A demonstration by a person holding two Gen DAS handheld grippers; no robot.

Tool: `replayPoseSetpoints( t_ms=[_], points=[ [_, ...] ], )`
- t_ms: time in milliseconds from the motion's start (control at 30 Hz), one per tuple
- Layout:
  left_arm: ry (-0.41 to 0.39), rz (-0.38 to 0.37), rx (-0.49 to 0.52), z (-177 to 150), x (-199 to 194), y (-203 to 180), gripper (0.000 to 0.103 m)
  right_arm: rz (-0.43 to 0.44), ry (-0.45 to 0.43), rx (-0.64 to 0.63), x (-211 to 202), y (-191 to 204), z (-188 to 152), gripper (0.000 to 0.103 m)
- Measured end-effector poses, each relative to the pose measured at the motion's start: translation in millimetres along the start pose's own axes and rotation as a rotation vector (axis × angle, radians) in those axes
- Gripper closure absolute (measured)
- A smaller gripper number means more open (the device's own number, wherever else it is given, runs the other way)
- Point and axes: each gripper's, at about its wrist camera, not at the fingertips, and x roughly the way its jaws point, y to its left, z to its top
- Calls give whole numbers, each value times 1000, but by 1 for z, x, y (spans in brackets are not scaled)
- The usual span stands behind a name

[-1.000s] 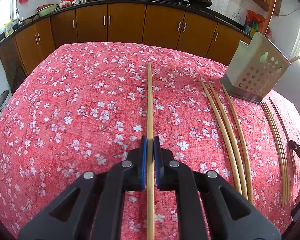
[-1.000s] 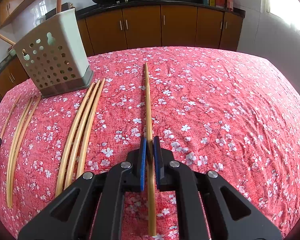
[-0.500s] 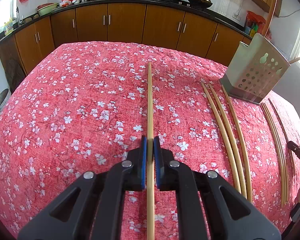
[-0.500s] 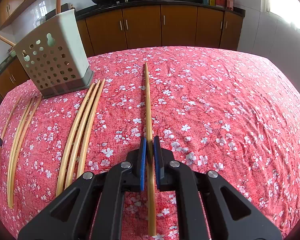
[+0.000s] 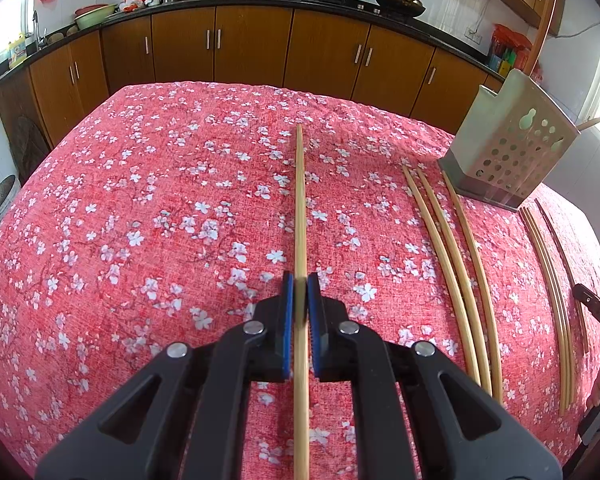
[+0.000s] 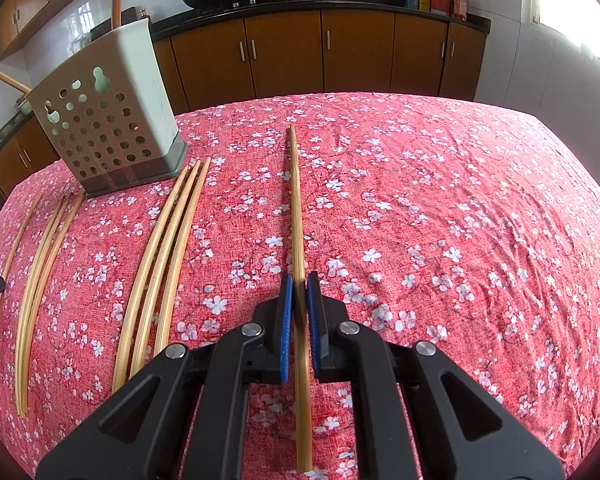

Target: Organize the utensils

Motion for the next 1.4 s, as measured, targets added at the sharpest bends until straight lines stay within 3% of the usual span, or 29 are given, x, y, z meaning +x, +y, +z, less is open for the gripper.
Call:
replayPoseSetpoints(
  t_ms=[700, 900, 1133, 1400],
  points=[
    [2, 38, 51, -15, -16, -10, 95, 53, -26, 38, -21, -8, -14, 96],
    [-107, 23, 47, 0, -53, -10, 95, 62, -161, 65, -64, -19, 2, 96],
    [-299, -32, 37, 29, -113, -20, 95, 69, -321, 72, -113, -22, 25, 96],
    [-378, -43, 35, 49, -134, -26, 95, 70, -364, 63, -121, -18, 31, 96]
  ],
)
